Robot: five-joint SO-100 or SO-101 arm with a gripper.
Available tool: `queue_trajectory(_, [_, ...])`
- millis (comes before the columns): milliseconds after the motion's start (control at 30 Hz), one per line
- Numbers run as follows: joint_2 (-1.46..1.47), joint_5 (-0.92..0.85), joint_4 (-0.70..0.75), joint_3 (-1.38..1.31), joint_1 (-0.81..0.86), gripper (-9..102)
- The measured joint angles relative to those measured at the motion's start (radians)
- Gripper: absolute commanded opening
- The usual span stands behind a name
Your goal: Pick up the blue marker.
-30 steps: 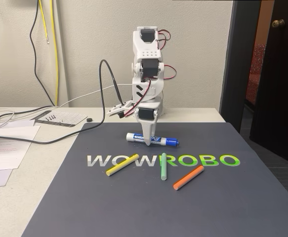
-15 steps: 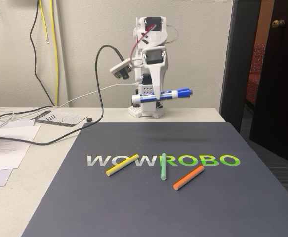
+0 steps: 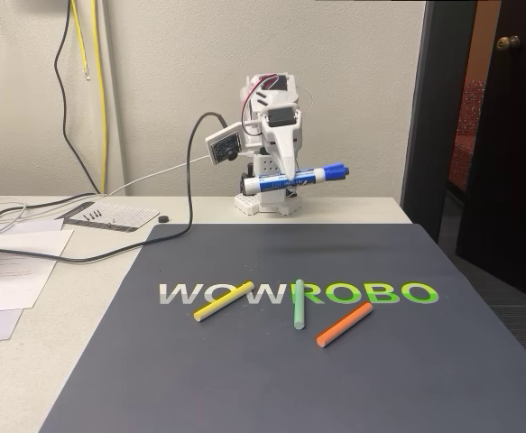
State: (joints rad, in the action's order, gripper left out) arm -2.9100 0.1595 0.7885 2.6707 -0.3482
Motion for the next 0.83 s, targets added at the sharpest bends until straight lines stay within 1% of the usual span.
queue_trajectory(833, [0.012, 0.012, -0.018, 0.003, 0.005, 0])
